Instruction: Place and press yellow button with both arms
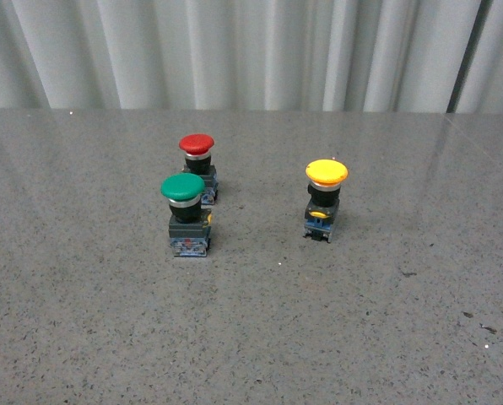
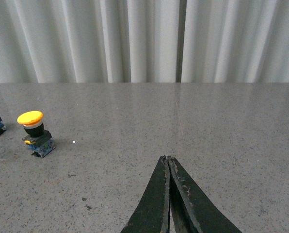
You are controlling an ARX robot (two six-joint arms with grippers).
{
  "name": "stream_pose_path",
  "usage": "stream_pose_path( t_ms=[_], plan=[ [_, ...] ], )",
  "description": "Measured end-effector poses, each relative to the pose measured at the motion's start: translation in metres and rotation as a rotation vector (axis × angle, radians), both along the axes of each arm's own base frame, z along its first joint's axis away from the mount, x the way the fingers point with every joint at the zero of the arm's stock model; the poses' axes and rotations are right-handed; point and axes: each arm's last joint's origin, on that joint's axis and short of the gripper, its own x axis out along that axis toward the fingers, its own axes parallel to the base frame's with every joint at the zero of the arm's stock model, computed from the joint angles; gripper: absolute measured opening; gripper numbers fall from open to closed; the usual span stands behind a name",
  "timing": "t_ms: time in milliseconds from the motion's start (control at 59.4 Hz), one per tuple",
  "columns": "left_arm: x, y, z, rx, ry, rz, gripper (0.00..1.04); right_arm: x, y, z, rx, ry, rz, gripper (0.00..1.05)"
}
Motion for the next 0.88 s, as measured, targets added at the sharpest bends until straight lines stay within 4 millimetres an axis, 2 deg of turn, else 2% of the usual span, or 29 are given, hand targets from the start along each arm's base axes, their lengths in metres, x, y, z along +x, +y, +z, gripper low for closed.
stream_pose_path(
  t_ms=[219,269,471,539,555,875],
  plan=[
    [0.0000,0.0000,0.0000,0.000,0.000,0.000,0.98,0.0000,0.0000,0.0000,0.000,0.000,0.000,0.02],
    [0.0000,0.0000,0.0000,0.000,0.000,0.000,0.98,0.0000,0.0000,0.0000,0.000,0.000,0.000,0.14],
    [0.0000,0.0000,0.0000,0.000,0.000,0.000,0.98,0.0000,0.0000,0.0000,0.000,0.000,0.000,0.51],
    [0.0000,0.0000,0.0000,0.000,0.000,0.000,0.98,0.0000,0.0000,0.0000,0.000,0.000,0.000,0.68],
    [0.0000,0.0000,0.0000,0.000,0.000,0.000,0.98,0.0000,0.0000,0.0000,0.000,0.000,0.000,0.99],
    [0.0000,0.0000,0.0000,0.000,0.000,0.000,0.98,0.0000,0.0000,0.0000,0.000,0.000,0.000,0.98]
  ],
)
